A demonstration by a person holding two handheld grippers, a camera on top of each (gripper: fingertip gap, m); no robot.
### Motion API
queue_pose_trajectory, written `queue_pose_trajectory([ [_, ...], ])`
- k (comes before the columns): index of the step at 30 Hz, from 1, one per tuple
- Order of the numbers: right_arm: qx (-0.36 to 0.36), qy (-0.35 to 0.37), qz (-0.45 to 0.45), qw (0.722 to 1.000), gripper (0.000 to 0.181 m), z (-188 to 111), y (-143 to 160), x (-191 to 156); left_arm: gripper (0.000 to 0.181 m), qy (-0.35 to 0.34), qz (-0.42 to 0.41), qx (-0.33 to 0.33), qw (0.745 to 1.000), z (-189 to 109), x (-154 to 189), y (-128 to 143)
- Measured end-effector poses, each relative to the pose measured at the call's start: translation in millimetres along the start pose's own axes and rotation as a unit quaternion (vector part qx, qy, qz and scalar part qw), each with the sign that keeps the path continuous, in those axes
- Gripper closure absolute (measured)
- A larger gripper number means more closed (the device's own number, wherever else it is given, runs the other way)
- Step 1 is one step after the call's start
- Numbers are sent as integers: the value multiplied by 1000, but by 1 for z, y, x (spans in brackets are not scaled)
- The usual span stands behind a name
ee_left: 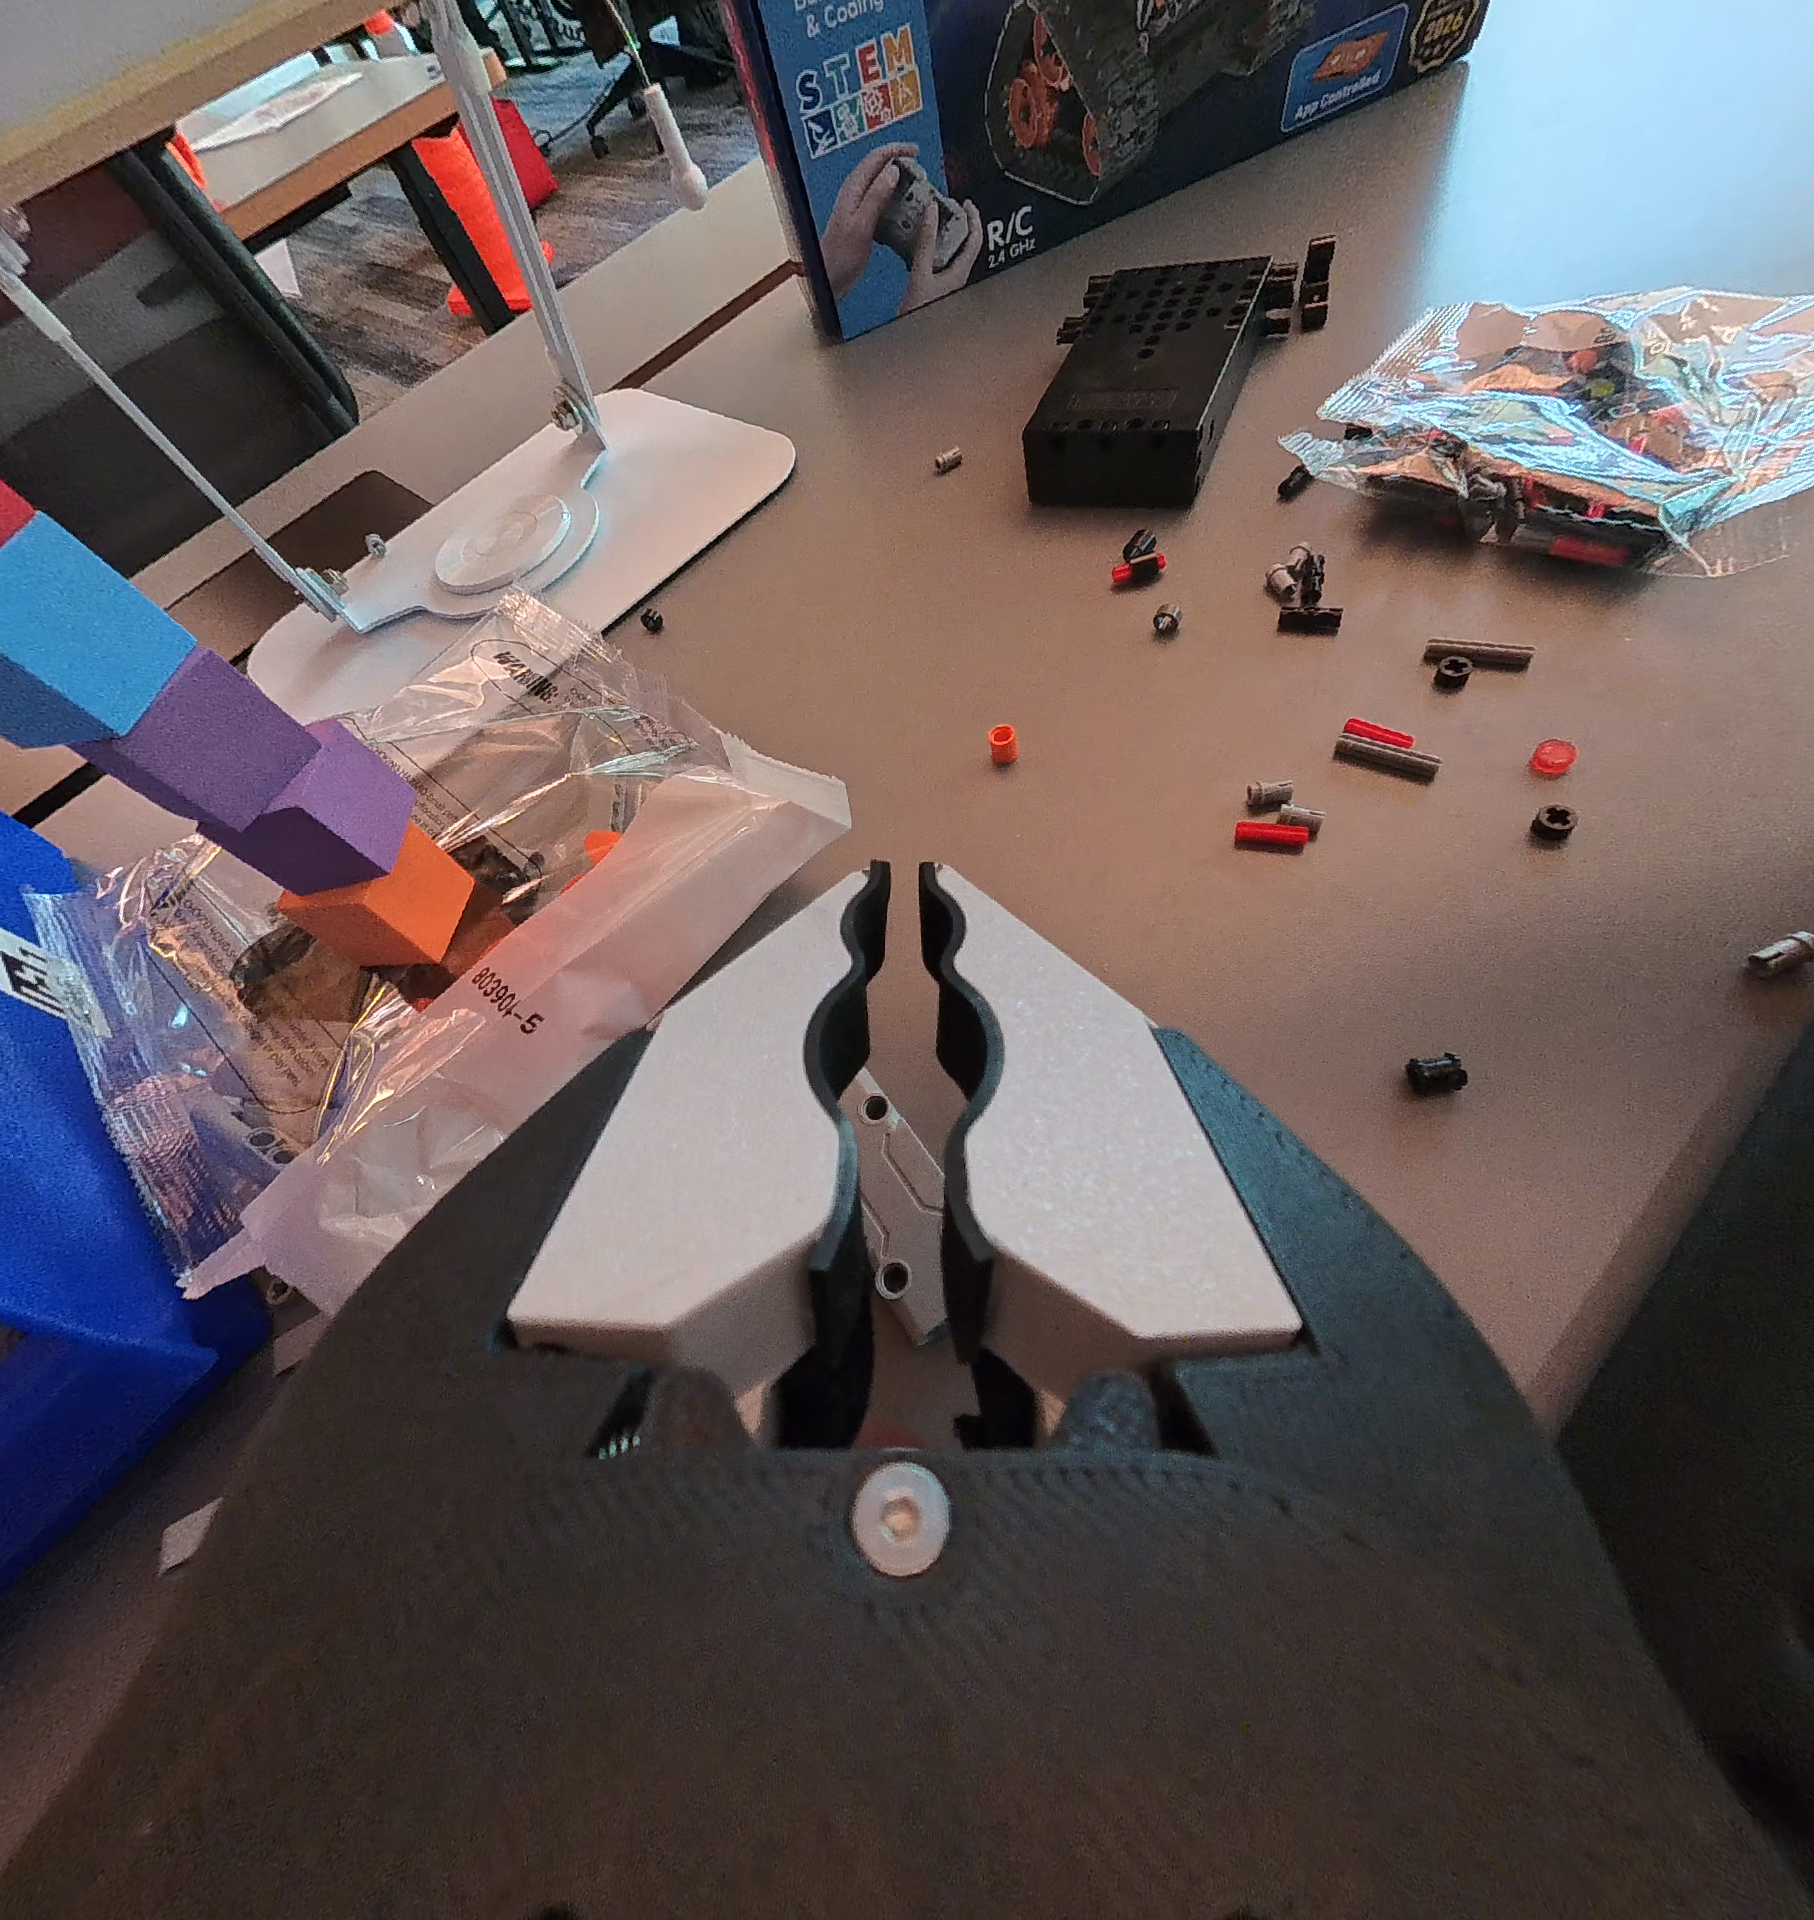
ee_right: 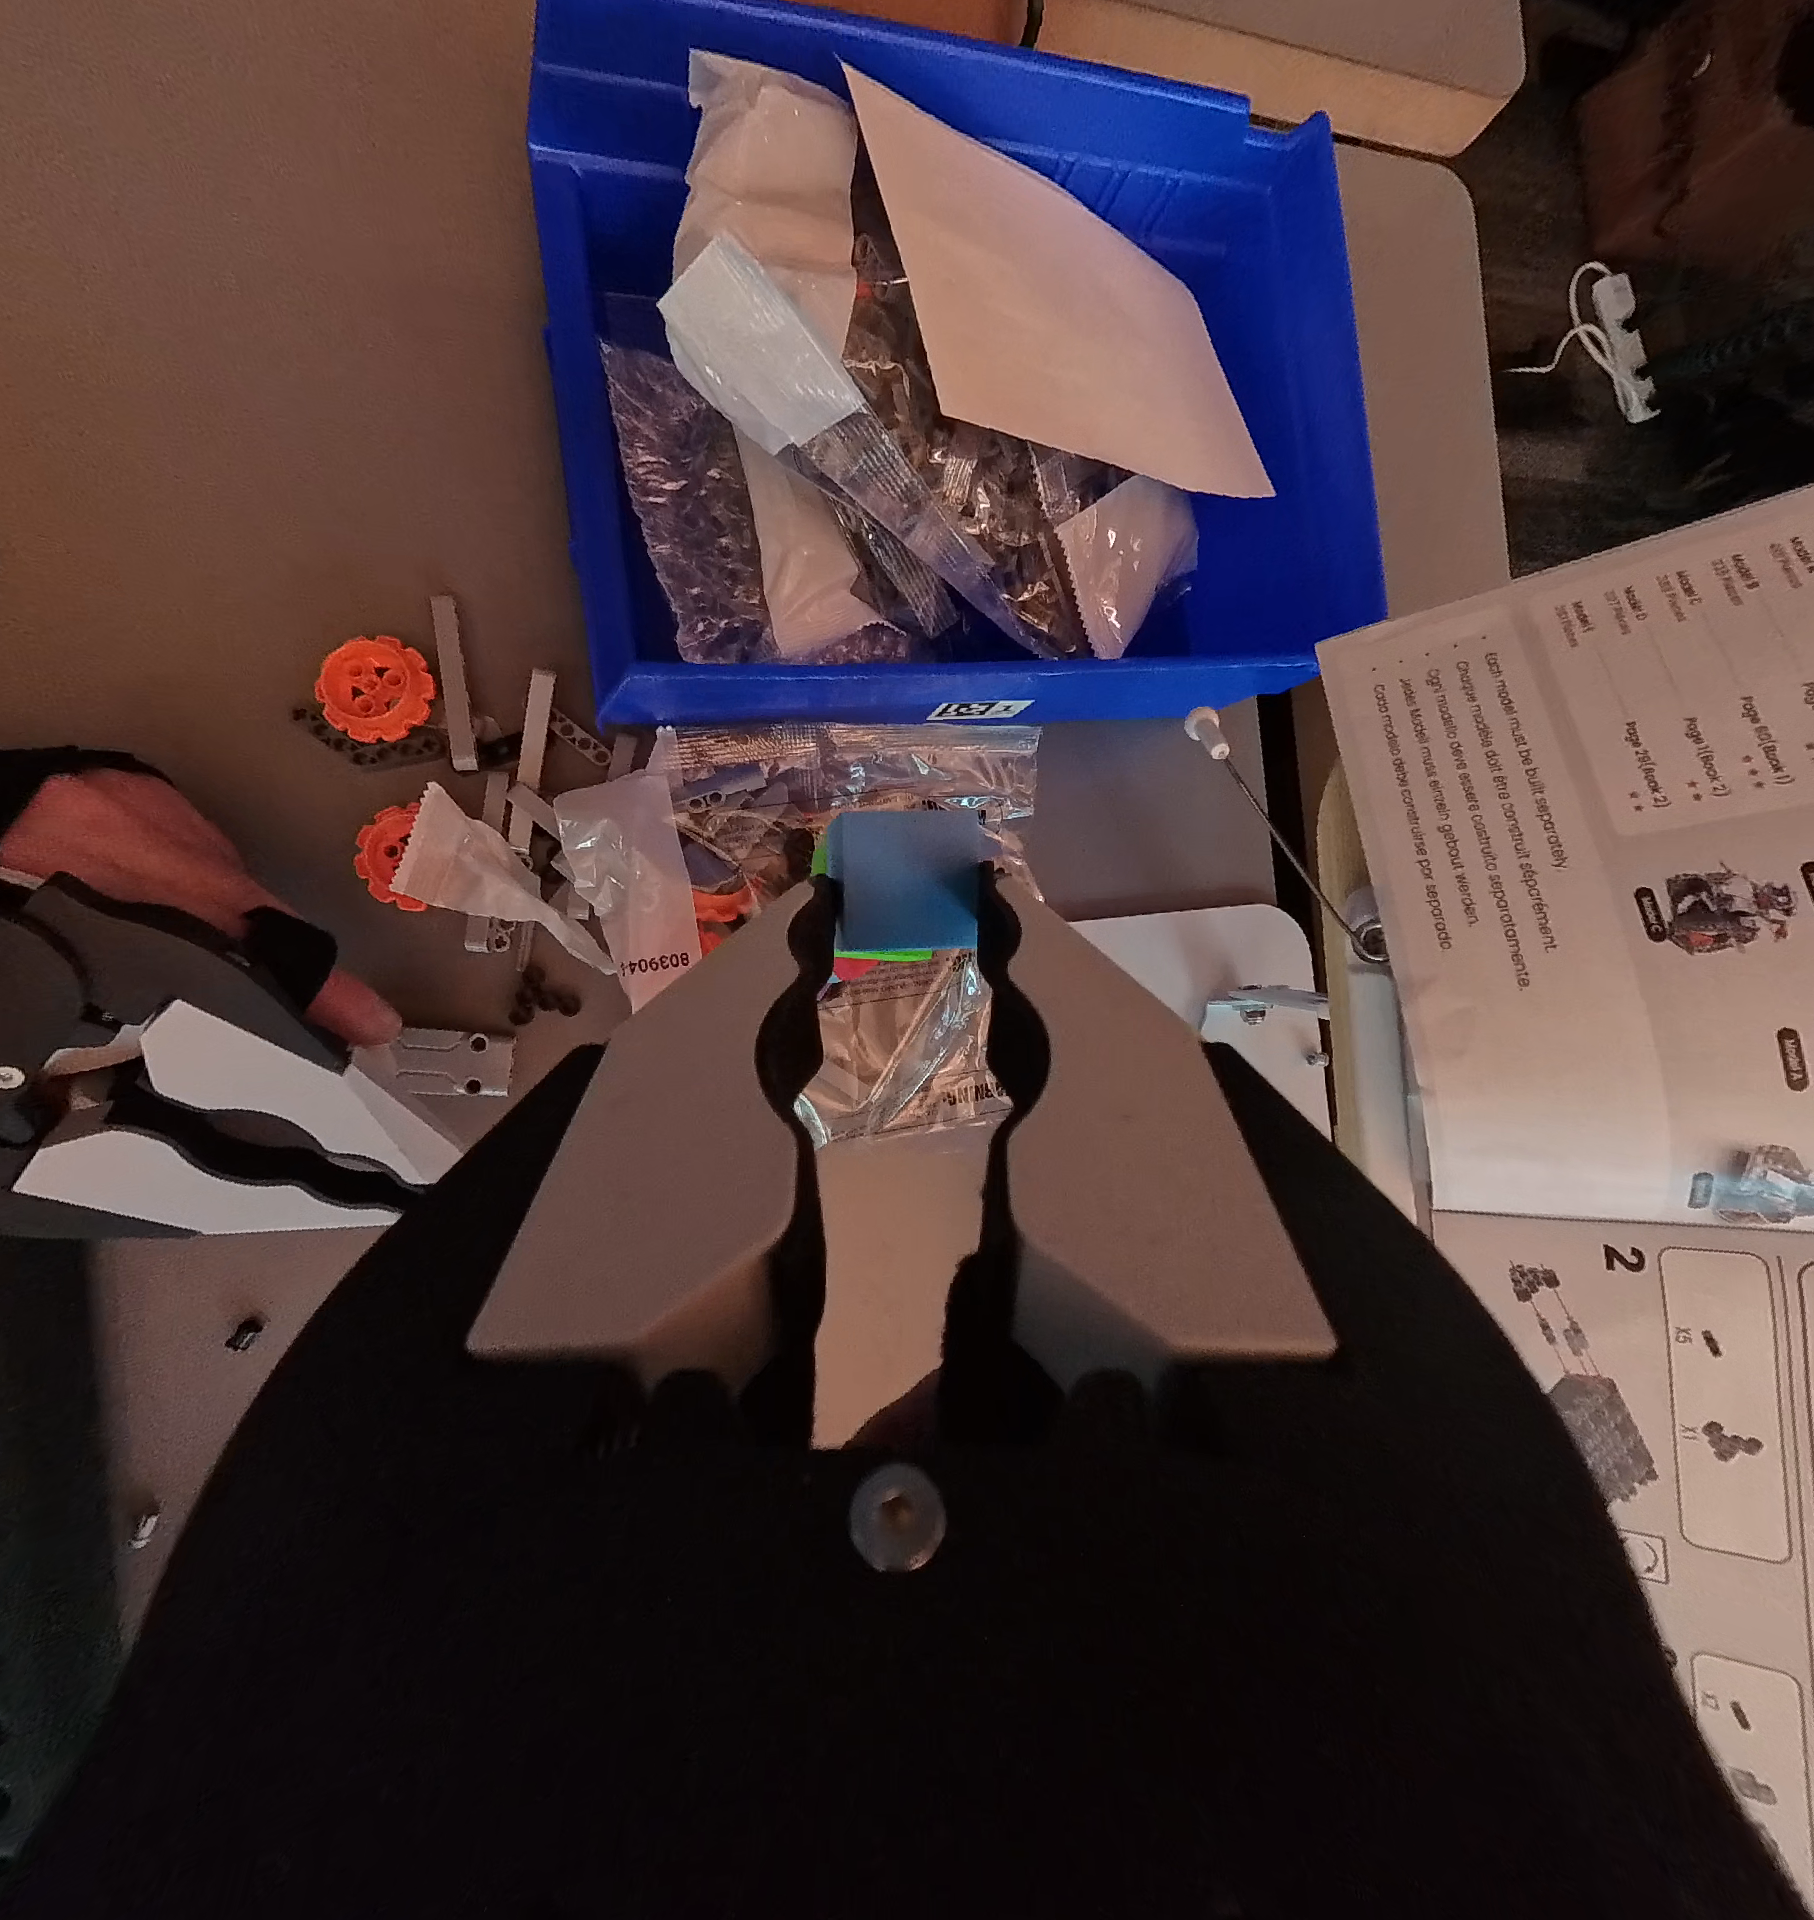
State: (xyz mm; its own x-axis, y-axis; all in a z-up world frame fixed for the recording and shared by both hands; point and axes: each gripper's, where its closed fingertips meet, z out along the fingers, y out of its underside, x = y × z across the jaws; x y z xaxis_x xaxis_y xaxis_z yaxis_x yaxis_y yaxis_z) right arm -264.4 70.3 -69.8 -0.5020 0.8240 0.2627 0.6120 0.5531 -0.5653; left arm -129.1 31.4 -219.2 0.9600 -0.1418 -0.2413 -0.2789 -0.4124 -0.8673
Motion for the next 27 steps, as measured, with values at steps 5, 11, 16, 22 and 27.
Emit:
queue_pose_trajectory([
  [5, -7, -3, -1, 1000, 155, 4, 2, -2, 177, -1, -1, -1, 1000, 0, 0, 0],
  [11, -5, -6, 2, 1000, 155, 3, 2, -3, 176, 0, -1, -2, 1000, 0, 0, 1],
  [16, -4, -4, 4, 1000, 152, 3, 4, -2, 176, -1, -2, -2, 1000, 0, -1, 1],
  [22, -2, -4, 5, 1000, 155, 4, 5, -2, 176, -1, -3, -3, 1000, 1, -1, 2],
  [27, 10, -6, 12, 1000, 155, 0, 1, -1, 176, -1, -3, -4, 1000, 1, -1, 2],
])
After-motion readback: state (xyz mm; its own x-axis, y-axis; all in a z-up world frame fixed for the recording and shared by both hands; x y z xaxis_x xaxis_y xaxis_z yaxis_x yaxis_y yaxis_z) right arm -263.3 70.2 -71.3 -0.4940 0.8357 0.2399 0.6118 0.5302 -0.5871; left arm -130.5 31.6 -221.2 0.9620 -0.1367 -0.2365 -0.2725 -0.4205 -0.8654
